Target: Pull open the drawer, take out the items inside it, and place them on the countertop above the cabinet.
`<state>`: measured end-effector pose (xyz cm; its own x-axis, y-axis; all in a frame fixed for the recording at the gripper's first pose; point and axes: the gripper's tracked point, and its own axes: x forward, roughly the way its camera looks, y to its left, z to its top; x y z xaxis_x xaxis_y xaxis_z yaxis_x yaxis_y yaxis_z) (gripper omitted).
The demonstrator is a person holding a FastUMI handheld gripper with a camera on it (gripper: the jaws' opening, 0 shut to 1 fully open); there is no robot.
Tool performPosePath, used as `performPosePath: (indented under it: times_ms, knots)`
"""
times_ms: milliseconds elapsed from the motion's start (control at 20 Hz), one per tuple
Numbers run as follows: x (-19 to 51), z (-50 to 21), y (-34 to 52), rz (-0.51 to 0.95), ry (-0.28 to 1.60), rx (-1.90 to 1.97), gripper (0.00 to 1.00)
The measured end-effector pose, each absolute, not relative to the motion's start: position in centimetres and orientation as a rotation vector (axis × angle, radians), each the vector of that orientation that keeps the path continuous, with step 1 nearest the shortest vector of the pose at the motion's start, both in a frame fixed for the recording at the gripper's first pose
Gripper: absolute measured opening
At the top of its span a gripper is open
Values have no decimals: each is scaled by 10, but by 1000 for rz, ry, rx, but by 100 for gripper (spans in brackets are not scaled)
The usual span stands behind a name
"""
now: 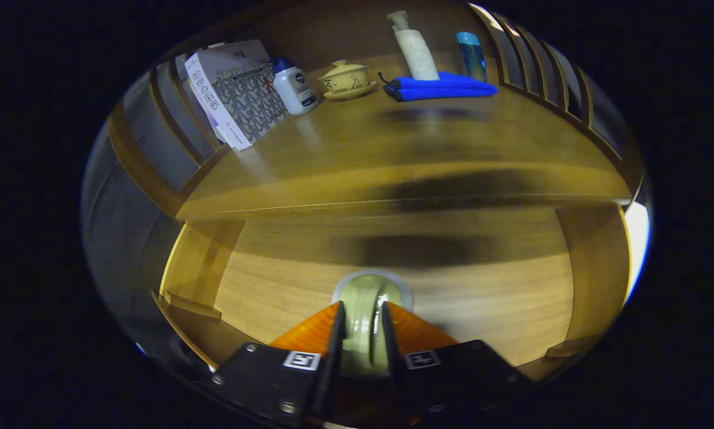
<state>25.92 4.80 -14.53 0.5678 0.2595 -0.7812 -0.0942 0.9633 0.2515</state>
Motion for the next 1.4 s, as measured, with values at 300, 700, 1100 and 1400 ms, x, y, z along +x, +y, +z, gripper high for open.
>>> performPosePath:
  times_ms: [300, 700, 1100, 1400]
  knots:
    - [255, -135, 44, 245, 891, 178, 18]
    - [253, -65, 46, 322, 685, 131, 18]
    - [247, -32, 57, 336, 633, 193, 17]
    - [269, 5, 51, 304, 531, 219, 17]
